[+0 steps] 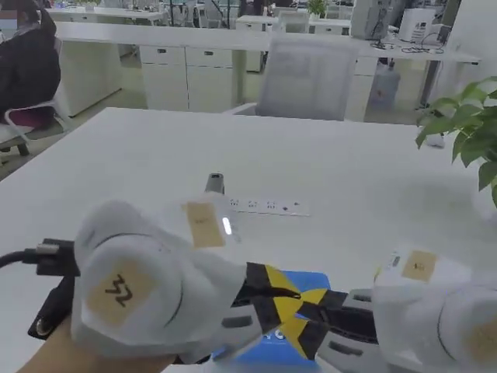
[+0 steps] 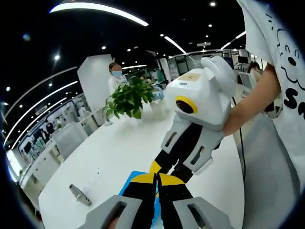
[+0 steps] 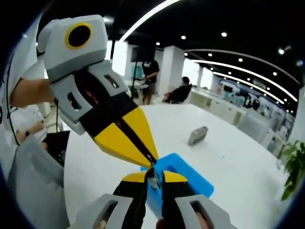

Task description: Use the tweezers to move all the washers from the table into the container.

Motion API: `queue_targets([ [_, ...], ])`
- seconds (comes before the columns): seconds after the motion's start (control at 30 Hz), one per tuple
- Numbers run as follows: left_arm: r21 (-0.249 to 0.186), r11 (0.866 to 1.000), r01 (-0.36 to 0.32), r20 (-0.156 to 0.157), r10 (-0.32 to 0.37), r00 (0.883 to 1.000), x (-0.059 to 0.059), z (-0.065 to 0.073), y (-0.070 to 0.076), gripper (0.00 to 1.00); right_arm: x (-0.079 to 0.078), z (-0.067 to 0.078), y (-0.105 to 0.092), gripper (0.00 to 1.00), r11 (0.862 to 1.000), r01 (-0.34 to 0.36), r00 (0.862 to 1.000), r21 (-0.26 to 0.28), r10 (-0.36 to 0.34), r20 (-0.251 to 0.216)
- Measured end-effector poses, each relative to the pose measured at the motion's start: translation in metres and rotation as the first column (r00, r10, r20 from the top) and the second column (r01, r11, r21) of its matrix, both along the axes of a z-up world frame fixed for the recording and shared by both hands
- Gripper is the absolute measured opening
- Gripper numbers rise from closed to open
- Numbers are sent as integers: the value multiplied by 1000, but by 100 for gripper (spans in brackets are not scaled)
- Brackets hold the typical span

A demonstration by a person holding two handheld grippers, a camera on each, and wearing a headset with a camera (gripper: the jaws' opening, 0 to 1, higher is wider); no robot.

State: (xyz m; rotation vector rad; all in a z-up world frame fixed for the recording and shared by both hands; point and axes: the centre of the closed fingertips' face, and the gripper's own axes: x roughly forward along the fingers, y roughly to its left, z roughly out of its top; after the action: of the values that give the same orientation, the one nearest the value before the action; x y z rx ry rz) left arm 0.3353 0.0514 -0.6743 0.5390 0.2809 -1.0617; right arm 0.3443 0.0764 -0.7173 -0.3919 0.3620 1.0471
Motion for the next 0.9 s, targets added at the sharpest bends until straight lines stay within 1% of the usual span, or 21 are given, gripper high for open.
queue_targets([
  [0.1,10,1000,4,-7,-4,1000,-5,-3,2,0,-11,-1,-1,8,1000,-24,1000,-14,24,0],
  [0.17,14,1000,20,-26,-20,999,-12,-5,4,0,-17,-3,-1,8,999,-39,999,-14,39,-12],
  [0.2,14,999,39,-39,-39,998,-17,-7,3,0,-20,-5,-2,9,999,-48,999,-18,47,-26],
  [0.27,23,998,64,-53,-63,997,-23,-10,3,0,-29,-11,-2,10,997,-74,996,-30,72,-57],
  [0.3,30,997,74,-54,-72,996,-25,-11,3,0,-32,-12,-2,10,996,-81,995,-34,79,-56],
  [0.33,40,994,97,-60,-94,994,-29,-12,3,0,-36,-14,-2,10,994,-104,993,-45,102,-56],
  [0.37,47,993,112,-69,-109,992,-32,-14,2,0,-40,-16,-2,9,991,-120,991,-59,116,-60],
  [0.43,66,987,149,-81,-144,986,-38,-17,2,0,-46,-19,-3,8,987,-143,989,-79,140,-50],
  [0.5,74,981,180,-91,-173,981,-43,-19,0,0,-50,-22,-4,7,983,-157,987,-94,153,-50],
  [0.53,76,979,190,-92,-182,979,-44,-20,0,0,-52,-23,-5,6,981,-166,985,-98,161,-53],
  [0.63,69,970,234,-109,-225,968,-50,-21,-3,0,-57,-24,-6,6,977,-188,981,-101,183,-61],
  [0.7,65,965,255,-116,-246,962,-52,-21,-4,0,-59,-24,-7,4,974,-199,980,-108,194,-51],
  [0.77,74,961,268,-119,-259,959,-52,-24,-2,0,-60,-26,-8,3,971,-210,977,-119,205,-53],
  [0.9,63,960,274,-138,-264,955,-53,-29,1,0,-59,-31,-7,3,966,-223,974,-128,217,-61],
])
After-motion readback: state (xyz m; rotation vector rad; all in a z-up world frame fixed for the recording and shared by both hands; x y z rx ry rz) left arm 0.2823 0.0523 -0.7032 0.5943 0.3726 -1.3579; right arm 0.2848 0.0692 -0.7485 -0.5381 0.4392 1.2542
